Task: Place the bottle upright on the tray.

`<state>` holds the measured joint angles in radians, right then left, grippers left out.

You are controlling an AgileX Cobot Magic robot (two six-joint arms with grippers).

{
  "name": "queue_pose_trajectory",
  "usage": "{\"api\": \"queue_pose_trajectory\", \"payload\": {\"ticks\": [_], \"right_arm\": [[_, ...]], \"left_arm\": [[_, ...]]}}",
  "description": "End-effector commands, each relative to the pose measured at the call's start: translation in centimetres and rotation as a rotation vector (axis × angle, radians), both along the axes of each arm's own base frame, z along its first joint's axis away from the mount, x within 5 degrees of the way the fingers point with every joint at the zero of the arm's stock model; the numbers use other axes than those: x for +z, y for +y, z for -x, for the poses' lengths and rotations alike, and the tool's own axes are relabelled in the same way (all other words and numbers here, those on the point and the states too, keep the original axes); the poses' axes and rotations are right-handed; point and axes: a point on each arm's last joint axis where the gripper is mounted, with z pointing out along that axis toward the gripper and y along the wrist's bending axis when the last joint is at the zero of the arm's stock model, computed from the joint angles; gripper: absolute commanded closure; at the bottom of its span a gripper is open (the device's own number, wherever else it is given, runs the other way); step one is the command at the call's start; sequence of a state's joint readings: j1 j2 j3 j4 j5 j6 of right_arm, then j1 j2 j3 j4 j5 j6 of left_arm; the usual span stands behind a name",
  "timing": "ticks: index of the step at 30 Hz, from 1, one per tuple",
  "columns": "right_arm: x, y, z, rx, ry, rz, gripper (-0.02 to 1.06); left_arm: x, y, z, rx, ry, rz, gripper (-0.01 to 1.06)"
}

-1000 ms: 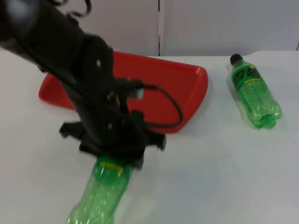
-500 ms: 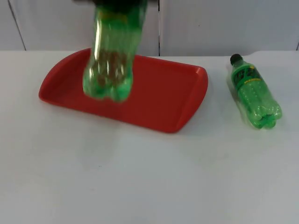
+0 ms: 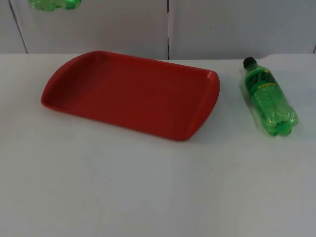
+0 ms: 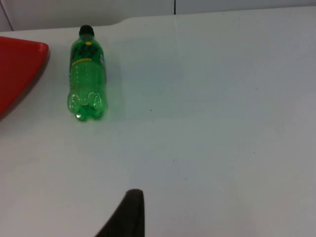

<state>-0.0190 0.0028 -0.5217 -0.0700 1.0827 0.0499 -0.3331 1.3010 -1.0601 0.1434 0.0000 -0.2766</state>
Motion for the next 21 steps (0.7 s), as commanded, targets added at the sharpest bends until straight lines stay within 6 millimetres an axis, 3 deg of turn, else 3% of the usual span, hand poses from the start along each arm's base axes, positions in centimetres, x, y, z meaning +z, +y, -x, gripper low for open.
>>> {"api": "queue_pose_trajectory", "payload": {"ticks": [1,5,14,21], "right_arm": [[-0.1,0.0,0.0,-0.003,-0.002,0.0,0.0],[-0.1,0.0,0.0,-0.003,-0.002,0.0,0.0],[-0.1,0.0,0.0,-0.003,-0.002,0.0,0.0],[-0.1,0.0,0.0,-0.003,-0.002,0.0,0.0]], "left_arm": [[0.5,0.5,0.0,0.012,-0.031,-0.005,1.05],[0.3,0.8,0.0,0.011,-0.03,-0.101,1.05],[0.6,0.7,0.0,0.004,-0.069,-0.086,1.05],[-0.2,0.2,-1.9,-0.024,-0.157,-0.096,1.05]]}}
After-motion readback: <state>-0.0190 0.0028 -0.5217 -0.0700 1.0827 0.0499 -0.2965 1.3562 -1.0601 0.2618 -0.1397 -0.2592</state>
